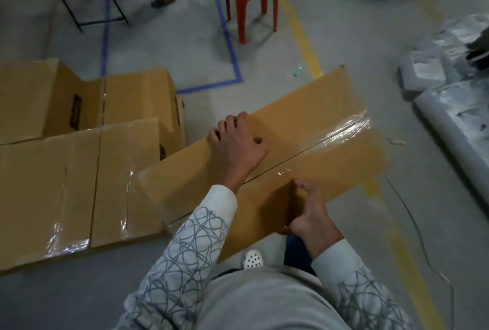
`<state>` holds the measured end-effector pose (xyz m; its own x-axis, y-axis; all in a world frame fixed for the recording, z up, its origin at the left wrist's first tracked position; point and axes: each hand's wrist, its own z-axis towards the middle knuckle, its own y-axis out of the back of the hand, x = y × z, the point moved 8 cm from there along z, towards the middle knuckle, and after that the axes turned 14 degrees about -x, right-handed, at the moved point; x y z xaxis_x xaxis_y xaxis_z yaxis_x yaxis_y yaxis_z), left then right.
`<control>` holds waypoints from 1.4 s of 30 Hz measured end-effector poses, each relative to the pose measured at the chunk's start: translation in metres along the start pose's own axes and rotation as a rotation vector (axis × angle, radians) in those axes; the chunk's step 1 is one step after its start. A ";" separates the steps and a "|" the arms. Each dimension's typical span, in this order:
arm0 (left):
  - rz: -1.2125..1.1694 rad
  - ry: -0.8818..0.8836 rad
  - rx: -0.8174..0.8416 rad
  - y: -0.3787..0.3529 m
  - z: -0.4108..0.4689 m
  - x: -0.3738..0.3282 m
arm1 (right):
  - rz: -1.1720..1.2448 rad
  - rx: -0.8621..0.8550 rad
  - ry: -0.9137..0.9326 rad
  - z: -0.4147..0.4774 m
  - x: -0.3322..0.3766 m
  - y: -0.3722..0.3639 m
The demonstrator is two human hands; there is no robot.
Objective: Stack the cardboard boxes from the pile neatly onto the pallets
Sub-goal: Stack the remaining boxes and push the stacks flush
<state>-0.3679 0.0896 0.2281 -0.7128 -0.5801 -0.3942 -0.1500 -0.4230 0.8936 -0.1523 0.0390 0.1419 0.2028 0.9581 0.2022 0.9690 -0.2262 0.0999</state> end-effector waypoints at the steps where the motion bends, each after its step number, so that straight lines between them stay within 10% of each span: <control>1: -0.015 0.054 -0.001 -0.010 0.023 0.004 | -0.034 -0.012 0.036 0.005 0.025 -0.018; 13: -0.016 0.504 -0.261 -0.024 0.290 0.049 | -0.404 0.144 0.336 -0.008 0.273 -0.294; 42: 0.110 0.891 -0.299 -0.053 0.863 0.393 | -1.013 0.230 0.144 -0.043 0.393 -1.016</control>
<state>-1.2313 0.4849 0.2110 0.0922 -0.8932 -0.4401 0.1572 -0.4234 0.8922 -1.0626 0.6381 0.1616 -0.7228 0.6470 0.2429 0.6823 0.7239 0.1022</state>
